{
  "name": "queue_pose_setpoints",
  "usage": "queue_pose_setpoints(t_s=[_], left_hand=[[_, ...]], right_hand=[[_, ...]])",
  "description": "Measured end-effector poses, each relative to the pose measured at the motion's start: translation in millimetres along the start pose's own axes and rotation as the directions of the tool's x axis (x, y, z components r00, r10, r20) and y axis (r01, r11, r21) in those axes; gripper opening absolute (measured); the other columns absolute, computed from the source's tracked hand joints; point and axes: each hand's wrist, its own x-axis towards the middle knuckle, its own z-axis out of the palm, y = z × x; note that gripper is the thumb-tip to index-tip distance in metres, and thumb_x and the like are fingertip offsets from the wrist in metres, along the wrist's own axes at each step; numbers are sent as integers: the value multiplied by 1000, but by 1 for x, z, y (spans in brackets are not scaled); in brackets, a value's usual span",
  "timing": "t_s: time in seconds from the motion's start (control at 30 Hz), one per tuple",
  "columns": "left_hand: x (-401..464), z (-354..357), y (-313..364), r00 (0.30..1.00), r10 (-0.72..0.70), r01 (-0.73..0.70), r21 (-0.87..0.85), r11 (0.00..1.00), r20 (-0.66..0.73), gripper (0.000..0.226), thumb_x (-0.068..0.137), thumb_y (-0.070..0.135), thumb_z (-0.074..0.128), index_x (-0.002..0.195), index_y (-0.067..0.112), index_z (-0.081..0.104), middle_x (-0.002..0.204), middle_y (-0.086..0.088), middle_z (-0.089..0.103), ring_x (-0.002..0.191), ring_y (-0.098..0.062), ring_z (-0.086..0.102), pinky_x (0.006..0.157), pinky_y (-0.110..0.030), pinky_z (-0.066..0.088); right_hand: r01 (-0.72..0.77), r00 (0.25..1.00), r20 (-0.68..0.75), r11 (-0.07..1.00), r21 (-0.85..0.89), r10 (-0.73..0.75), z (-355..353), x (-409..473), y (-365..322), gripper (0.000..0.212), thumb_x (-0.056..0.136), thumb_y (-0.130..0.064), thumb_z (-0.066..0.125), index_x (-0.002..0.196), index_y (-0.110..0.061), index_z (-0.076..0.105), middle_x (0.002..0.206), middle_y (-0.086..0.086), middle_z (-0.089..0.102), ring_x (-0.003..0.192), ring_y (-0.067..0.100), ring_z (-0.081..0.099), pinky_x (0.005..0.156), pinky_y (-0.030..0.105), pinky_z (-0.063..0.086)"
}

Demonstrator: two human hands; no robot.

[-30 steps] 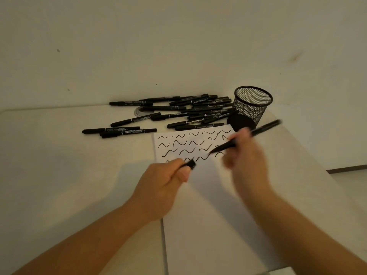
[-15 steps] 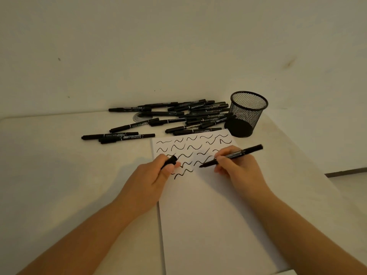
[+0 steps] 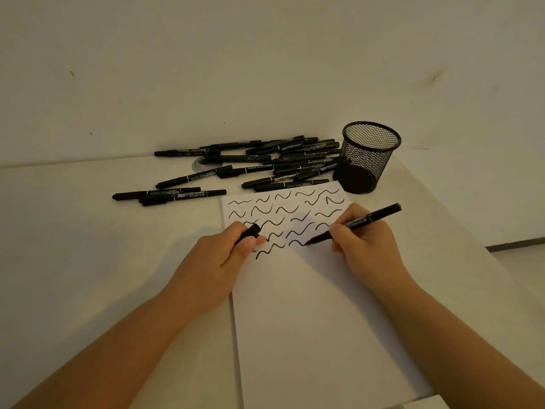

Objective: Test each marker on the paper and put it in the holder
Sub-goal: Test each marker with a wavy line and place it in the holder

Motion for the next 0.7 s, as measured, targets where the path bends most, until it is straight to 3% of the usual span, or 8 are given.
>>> queue_pose_setpoints(t_s=[0.1, 0.3, 0.47, 0.57, 0.7], left_hand=[[1, 0, -1, 1000, 8, -8, 1, 1000, -9, 27, 84, 59, 27, 84, 41, 47, 106, 29, 64, 61, -21, 60, 59, -31, 50], [1, 0, -2, 1000, -2, 2, -13, 1000, 1, 24, 83, 56, 28, 88, 43, 48, 100, 31, 64, 71, -26, 64, 67, -42, 51], [3, 2, -5, 999, 10, -9, 8, 1000, -35, 28, 84, 58, 35, 89, 40, 56, 83, 0, 70, 66, -18, 60, 62, -42, 49], [4, 3, -6, 999, 4, -3, 22, 1000, -39, 25, 83, 52, 38, 87, 36, 57, 79, -2, 67, 70, -17, 60, 65, -39, 49], [3, 3, -6, 999, 18, -17, 23, 1000, -30, 17, 85, 45, 43, 81, 36, 57, 73, 3, 63, 65, -14, 55, 60, -29, 43]], right_hand=[[11, 990, -141, 995, 102, 3, -4, 0, -1, 19, 83, -10, 57, 68, -21, 56, 54, -4, 63, 50, 3, 54, 56, 25, 45], [-70, 978, -175, 971, 228, 112, -6, 2, -10, 16, 86, -11, 55, 71, -17, 56, 48, -5, 57, 45, 4, 48, 47, 18, 41], [-269, 941, -26, 794, 545, 336, 7, 12, -26, 21, 87, -13, 57, 68, -21, 59, 46, -6, 48, 47, 9, 41, 42, 22, 36], [-261, 958, 78, 732, 629, 274, 20, 15, -32, 23, 89, -13, 54, 67, -18, 59, 47, -4, 47, 43, 8, 42, 39, 21, 36], [-213, 976, 116, 722, 659, 182, 29, 12, -24, 30, 94, -17, 44, 69, -13, 61, 47, 0, 49, 43, 11, 43, 41, 23, 36]])
